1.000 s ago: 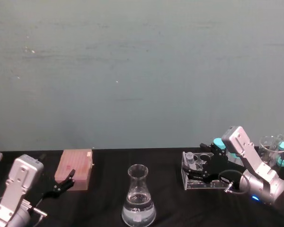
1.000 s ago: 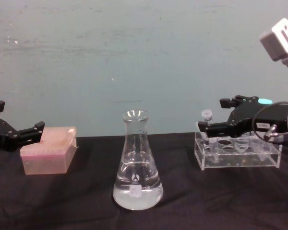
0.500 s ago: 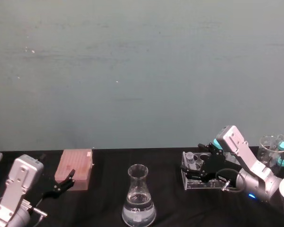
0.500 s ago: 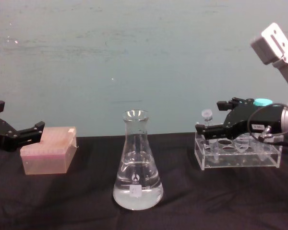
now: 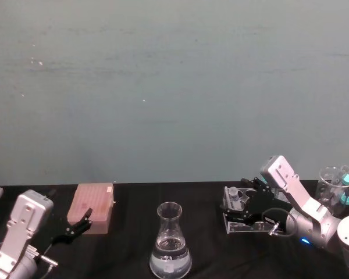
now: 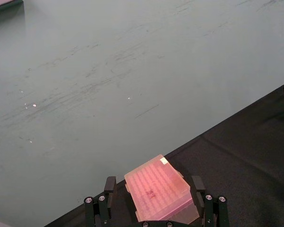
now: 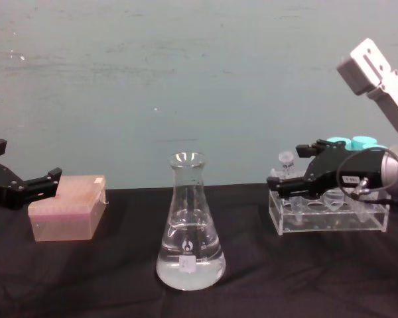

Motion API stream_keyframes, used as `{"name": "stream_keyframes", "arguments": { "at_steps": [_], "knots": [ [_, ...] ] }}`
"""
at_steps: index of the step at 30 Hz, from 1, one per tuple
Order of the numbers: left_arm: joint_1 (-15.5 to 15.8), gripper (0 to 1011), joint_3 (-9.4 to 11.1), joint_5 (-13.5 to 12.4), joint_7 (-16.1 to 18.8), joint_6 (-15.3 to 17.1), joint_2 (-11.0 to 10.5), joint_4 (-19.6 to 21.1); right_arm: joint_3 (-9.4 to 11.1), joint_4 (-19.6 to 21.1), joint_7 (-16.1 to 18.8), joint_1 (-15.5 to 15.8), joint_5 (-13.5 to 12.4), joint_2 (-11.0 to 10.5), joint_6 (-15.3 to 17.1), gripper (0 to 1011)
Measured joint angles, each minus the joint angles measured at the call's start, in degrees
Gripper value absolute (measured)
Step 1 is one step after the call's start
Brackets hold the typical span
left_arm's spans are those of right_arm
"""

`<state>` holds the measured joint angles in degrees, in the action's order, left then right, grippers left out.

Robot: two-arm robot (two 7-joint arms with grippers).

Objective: Pour the liquid from the test tube into the beaker using one hand.

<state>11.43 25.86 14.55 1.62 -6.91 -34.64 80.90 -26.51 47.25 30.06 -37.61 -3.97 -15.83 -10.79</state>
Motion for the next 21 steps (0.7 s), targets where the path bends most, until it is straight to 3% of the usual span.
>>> {"name": "stream_keyframes", "arguments": {
  "at_steps": [21],
  "knots": [
    [0.00, 1000, 0.00, 0.00, 0.00, 0.00, 0.00, 0.00, 0.57, -3.38, -0.73, -1.38, 1.15, 1.23, -1.11, 1003]
  ]
}}
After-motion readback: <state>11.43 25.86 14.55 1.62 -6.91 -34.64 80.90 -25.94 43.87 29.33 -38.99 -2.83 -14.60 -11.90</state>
